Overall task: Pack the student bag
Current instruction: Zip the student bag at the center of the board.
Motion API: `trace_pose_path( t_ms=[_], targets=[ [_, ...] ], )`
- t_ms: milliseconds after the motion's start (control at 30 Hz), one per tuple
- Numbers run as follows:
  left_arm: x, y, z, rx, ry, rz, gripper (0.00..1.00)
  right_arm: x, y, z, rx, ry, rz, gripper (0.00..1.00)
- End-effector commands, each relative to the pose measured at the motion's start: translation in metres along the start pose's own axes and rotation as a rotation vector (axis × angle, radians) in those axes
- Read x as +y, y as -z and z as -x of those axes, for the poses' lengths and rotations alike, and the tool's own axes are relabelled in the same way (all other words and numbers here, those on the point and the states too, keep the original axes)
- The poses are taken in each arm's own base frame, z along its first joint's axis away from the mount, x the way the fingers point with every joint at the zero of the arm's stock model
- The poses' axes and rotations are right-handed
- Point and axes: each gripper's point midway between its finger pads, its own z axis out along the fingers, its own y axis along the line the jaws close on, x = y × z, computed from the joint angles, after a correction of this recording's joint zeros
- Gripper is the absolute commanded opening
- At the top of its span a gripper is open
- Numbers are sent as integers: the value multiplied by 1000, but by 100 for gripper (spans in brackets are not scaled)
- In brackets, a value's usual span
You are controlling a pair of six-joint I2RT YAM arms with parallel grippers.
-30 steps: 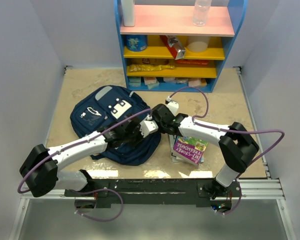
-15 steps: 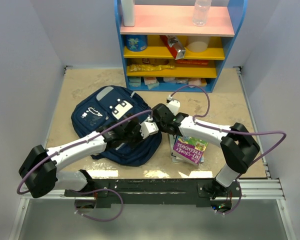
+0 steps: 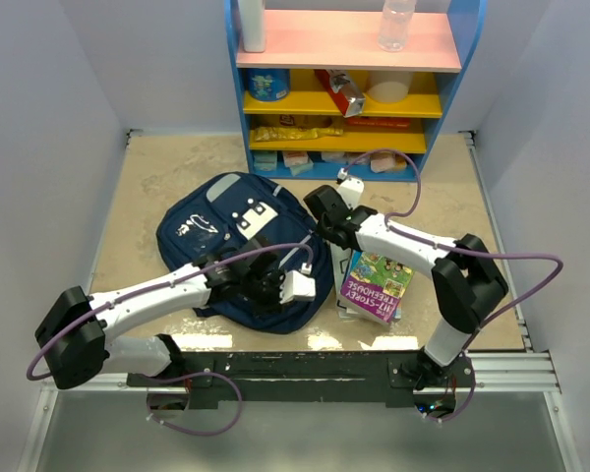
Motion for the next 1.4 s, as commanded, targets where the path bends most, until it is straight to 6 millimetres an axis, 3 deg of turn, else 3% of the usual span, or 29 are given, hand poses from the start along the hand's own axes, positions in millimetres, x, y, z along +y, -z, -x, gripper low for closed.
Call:
trace_pose_path(
  t_ms=[0, 167, 267, 300, 367, 400, 467, 567, 600, 667, 700, 767, 800, 867, 933, 967, 1000, 1100, 1200, 1367],
  targets=[
    [-26, 8, 5, -14, -88, -132, 0, 35, 0, 49, -131, -41, 71, 0],
    [-25, 9, 2, 4, -111, -126, 0, 46, -2, 54, -123, -39, 86, 0],
    [-4, 10, 5, 22, -92, -9, 3, 41, -5, 39, -86, -41, 91, 0],
    [4, 11, 10, 12, -88, 29, 15, 42, -2, 36, -71, -46, 111, 0],
    [19, 16, 11, 25, -73, 108, 26, 40, -4, 24, -47, -48, 137, 0],
    [24, 18, 13, 18, -65, 126, 43, 41, -5, 21, -38, -47, 146, 0],
    [29, 19, 8, 31, -67, 138, 50, 39, -7, 15, -22, -39, 145, 0],
    [27, 17, -18, 114, -116, 127, 47, 38, -6, 15, -21, -41, 143, 0],
    [26, 18, -31, 147, -127, 130, 39, 38, -5, 16, -26, -42, 145, 0],
    [40, 29, -50, 190, -104, 173, 34, 35, -3, 16, -28, -45, 146, 0],
    [64, 45, -55, 182, -28, 239, 32, 35, -1, 17, -29, -45, 150, 0],
    [83, 62, -53, 137, 60, 263, 33, 30, 2, 11, -17, -49, 157, 0],
    [106, 80, -43, 98, 104, 319, 40, 31, 4, 10, -15, -53, 174, 0],
    [122, 95, -18, 43, 111, 367, 50, 25, 9, 1, 3, -65, 191, 0],
    [121, 95, 6, -36, 101, 328, 72, 24, 14, -4, 15, -83, 210, 0],
    [128, 99, 26, -83, 83, 333, 95, 20, 18, -8, 20, -84, 216, 0],
    [122, 93, 39, -105, 58, 304, 100, 20, 20, -12, 31, -85, 226, 0],
    [115, 77, 65, -108, 5, 240, 100, 18, 30, -24, 59, -94, 252, 0],
    [118, 56, 72, -73, 53, 213, 100, 20, 39, -39, 86, -91, 281, 0],
    [97, 17, 57, -1, 135, 169, 100, 27, 49, -50, 112, -88, 318, 0]
  ],
)
